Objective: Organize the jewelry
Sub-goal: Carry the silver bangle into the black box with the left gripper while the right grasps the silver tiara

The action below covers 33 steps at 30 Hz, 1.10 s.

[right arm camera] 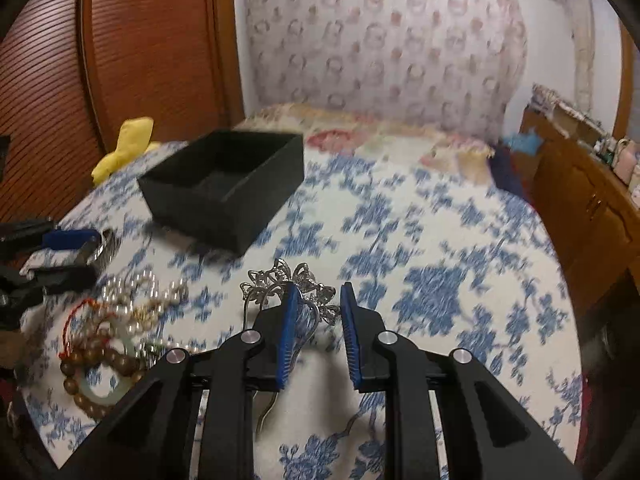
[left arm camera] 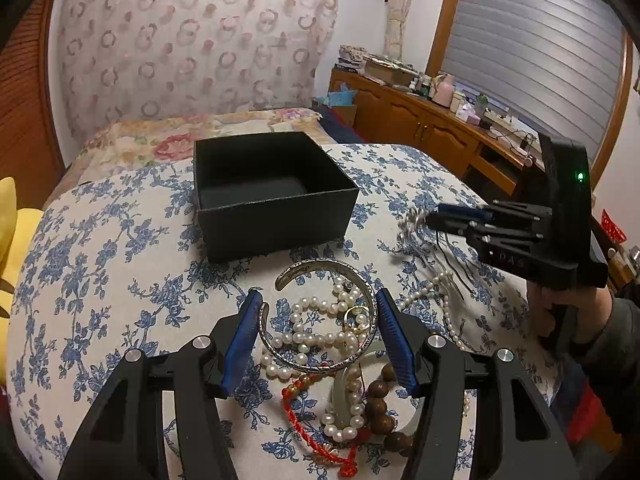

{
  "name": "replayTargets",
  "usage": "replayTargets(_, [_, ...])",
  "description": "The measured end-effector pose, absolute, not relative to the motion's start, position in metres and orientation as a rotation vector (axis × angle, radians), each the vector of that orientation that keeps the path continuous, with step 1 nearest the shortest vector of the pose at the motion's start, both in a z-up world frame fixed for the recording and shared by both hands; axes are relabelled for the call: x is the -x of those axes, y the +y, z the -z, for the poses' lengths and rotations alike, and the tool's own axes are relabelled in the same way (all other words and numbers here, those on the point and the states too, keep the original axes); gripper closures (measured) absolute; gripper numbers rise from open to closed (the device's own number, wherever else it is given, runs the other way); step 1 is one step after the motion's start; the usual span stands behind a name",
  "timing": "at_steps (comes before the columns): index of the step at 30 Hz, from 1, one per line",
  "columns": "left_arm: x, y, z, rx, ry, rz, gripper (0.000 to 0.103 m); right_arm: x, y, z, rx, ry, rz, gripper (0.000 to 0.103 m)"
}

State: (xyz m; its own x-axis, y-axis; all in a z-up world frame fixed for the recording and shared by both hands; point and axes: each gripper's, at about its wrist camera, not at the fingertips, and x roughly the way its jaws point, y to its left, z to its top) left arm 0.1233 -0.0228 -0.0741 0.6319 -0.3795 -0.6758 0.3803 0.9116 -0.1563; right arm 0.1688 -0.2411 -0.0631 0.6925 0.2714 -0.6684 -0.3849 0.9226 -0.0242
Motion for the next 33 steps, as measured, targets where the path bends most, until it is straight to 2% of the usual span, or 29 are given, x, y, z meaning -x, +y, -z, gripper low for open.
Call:
replayTargets(8, [-0.126, -0.024, 0.067, 0.0, 0.763, 0.429, 0.048, -0.175, -0.231, 0.05, 0.234, 0.594, -0.29, 0.079])
replayTargets(18, [-0.139, -0.02, 0.047, 0.002, 0.717, 0.417, 0.048, -0.186, -0.229, 0.033, 0.229, 0.574, -0.284, 0.079])
replayTargets(33, [-0.234, -0.022, 0.049, -0.017, 0.746, 0.332, 0.047, -0.212, -0.201, -0.009, 0.25, 0.53, -0.342, 0.079])
